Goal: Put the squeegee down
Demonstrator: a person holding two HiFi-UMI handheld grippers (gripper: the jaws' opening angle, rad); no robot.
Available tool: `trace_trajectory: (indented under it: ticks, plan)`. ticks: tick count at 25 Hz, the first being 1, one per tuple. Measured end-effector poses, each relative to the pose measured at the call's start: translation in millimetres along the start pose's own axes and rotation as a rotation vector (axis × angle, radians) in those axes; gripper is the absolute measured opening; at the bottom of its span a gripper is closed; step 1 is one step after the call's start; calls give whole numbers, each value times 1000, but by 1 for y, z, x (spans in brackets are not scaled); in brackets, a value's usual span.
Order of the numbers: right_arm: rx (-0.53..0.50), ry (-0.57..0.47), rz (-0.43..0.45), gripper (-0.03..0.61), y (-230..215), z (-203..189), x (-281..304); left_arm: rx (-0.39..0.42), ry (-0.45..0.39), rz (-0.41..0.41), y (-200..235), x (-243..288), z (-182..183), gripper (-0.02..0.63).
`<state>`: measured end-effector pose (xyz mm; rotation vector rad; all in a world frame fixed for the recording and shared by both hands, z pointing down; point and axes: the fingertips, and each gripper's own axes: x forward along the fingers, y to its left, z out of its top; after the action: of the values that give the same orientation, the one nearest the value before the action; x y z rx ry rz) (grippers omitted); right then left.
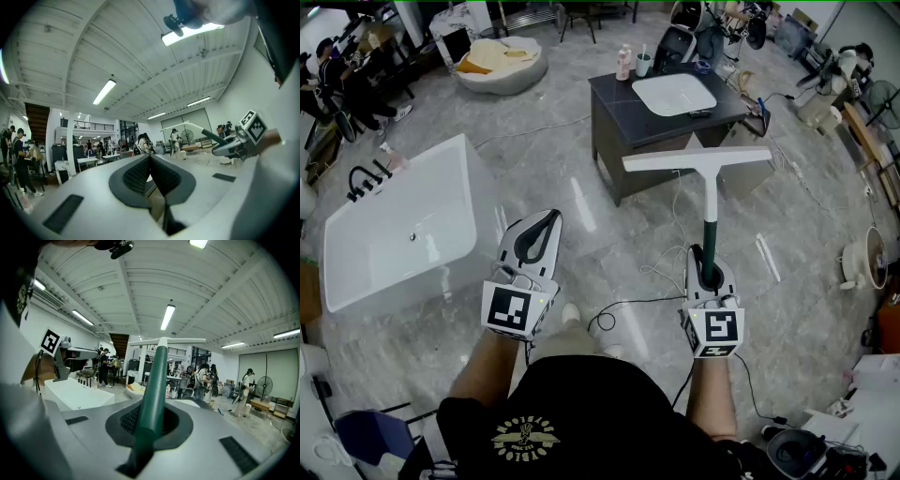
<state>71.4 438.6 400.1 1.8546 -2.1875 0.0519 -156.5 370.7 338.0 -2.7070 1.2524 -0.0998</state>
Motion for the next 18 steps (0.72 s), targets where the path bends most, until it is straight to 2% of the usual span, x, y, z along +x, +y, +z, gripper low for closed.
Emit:
trace_trajectory:
  ticks: [3,9,18]
  plan:
    - [1,12,3,37,13,3,13,11,-24,-19,12,4,2,23]
    - [31,6,15,37,30,14,44,-8,-7,-27,54,20,-11,23]
    - [76,10,4,37,51,34,90,0,-64,-47,120,39,-6,23]
